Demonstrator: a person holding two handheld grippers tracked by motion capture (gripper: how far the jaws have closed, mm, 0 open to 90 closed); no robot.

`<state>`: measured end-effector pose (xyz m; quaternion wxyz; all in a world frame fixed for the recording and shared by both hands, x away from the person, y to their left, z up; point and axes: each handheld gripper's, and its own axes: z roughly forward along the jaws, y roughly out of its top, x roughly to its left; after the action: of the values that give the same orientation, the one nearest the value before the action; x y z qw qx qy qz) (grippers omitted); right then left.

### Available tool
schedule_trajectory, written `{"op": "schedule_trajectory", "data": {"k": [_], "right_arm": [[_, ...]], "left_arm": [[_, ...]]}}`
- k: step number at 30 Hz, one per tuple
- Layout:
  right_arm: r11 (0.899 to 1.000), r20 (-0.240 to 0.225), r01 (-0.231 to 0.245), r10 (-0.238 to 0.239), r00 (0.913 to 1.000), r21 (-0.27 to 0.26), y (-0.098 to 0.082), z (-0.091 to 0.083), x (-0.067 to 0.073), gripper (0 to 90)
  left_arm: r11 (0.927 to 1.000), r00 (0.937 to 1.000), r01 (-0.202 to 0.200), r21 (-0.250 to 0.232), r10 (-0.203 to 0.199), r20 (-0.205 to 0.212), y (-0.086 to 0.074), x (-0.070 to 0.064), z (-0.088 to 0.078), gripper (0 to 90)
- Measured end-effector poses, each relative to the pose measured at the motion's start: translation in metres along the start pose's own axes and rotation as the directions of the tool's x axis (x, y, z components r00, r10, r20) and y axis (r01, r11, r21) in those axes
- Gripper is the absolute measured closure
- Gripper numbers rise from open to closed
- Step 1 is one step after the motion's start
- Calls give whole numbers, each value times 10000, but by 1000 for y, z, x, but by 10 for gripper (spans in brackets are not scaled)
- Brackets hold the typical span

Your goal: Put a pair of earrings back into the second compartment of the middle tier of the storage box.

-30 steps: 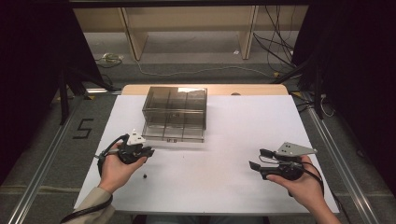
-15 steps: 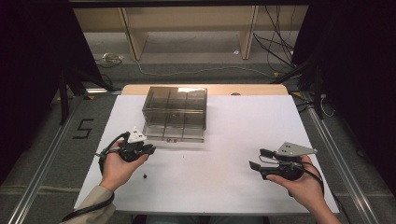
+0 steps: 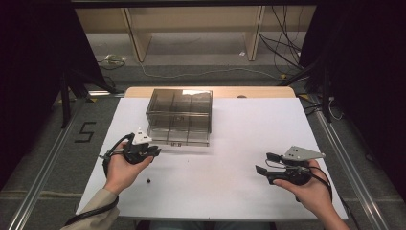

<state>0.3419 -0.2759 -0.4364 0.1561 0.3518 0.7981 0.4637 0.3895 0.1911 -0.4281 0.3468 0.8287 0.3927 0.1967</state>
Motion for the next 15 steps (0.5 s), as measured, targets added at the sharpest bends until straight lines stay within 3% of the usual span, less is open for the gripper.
{"op": "schedule_trajectory", "data": {"k": [15], "right_arm": [[10000,14,13,-13,10000,-4,0,0,0,334]], "left_arm": [[9998,9999,-165,-86,165,-2,11,-3,4,798]]}}
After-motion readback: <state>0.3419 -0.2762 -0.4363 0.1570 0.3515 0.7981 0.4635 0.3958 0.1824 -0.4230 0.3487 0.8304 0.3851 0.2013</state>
